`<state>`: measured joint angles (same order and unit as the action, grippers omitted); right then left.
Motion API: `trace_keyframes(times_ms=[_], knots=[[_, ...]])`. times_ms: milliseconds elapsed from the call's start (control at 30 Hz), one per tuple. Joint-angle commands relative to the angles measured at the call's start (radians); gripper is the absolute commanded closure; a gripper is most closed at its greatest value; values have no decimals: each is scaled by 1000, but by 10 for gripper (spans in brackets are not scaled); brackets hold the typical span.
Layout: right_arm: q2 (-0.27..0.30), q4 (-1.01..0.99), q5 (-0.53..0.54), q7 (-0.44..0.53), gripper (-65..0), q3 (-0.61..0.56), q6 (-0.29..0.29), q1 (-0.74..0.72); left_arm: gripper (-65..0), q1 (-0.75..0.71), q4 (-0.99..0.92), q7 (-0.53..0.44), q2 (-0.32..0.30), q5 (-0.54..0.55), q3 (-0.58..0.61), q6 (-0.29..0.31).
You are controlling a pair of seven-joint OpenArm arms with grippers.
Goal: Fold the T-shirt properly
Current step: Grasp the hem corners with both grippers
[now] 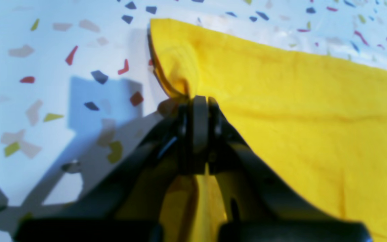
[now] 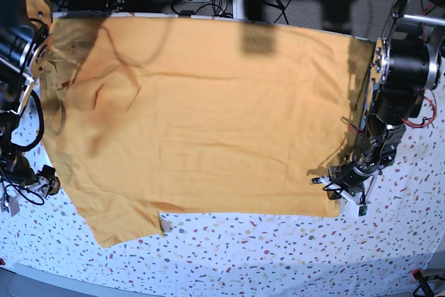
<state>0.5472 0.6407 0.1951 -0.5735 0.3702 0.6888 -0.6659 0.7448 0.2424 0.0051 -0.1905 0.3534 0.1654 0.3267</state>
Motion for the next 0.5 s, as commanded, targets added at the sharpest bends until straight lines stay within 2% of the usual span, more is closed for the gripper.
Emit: trace_keyframes(times_ms=[0,67,167,233,467], knots=[[15,-33,-25,47,-430,-24,6,-51,0,37,14,-21,-7,6,-1,6],[8,-127,-91,110,-430,-80,-60,-76,0,37,14,-21,-6,6,-1,6],[-9,-204,-156,246,-430,-149,-124,-78,0,37,14,-20,-7,6,-1,6],[-20,-223,-169,295,-430,-173,-144,-76,0,36,14,-19,-7,6,-1,6],[-43,-224,-166,304,-430,-177,-155,-73,0,36,14,-13,-7,6,-1,6]])
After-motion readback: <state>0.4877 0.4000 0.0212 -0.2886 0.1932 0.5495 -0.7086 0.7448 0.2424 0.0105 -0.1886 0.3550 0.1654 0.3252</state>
